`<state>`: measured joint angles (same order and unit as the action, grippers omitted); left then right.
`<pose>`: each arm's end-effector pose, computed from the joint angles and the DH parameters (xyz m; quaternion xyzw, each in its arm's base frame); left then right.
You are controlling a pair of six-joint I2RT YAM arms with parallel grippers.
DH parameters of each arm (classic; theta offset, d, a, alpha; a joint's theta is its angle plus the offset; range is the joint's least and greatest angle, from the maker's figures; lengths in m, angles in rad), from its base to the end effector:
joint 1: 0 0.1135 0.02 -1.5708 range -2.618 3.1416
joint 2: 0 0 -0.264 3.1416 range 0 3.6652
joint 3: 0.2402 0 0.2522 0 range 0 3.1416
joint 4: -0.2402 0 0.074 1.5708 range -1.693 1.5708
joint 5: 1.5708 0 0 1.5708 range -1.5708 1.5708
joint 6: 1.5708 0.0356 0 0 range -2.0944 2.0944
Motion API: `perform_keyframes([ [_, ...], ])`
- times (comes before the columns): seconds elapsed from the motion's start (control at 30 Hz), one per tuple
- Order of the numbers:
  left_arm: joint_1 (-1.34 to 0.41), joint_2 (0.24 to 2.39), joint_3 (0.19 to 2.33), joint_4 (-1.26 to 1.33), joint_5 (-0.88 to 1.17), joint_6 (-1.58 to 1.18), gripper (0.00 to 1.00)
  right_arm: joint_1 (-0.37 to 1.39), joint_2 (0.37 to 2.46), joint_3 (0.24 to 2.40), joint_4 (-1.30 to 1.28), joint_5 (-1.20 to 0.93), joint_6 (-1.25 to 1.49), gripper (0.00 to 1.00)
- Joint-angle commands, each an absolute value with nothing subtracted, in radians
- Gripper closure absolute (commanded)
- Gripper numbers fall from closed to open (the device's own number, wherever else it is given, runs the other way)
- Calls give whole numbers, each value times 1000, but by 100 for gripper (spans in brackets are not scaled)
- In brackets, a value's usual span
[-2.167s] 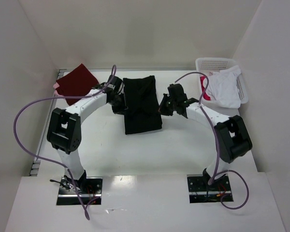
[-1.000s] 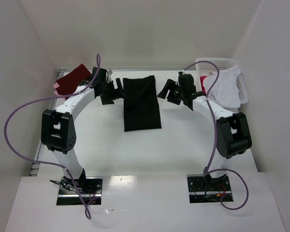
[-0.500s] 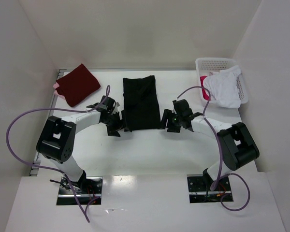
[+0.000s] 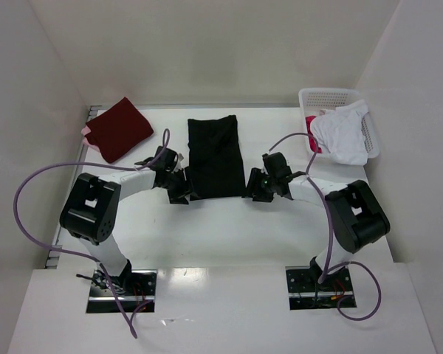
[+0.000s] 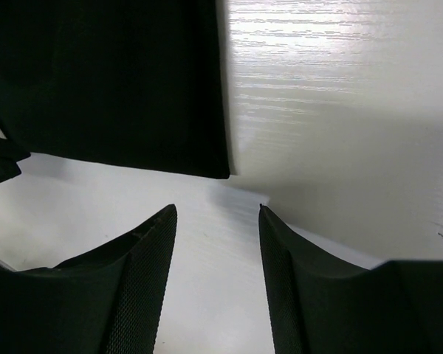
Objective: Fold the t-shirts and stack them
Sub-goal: Grab one side of the 2/3 rectangular tshirt with both arms, then fold the long partially folded tshirt into a neat square
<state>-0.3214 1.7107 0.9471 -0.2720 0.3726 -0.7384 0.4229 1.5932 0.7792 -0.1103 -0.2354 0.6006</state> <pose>0.3089 -0.1165 0.1567 -0.1482 0.9373 -0.2855 0.1339 0.2730 0.1320 0.1538 0.0464 0.9412 0.2516 0.2205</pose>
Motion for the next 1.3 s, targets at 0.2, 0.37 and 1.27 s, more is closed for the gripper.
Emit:
perform_keyframes([
  [0.2, -319, 1764, 990, -244, 348, -739, 37, 423, 1673, 835, -23, -202, 575, 46],
  [0.37, -319, 1806, 1020, -244, 348, -730, 43, 423, 1723, 870, -23, -212, 566, 50],
  [1.27, -419, 1514, 887, -469, 265, -765, 100, 628, 1457, 711, -164, -137, 653, 100],
])
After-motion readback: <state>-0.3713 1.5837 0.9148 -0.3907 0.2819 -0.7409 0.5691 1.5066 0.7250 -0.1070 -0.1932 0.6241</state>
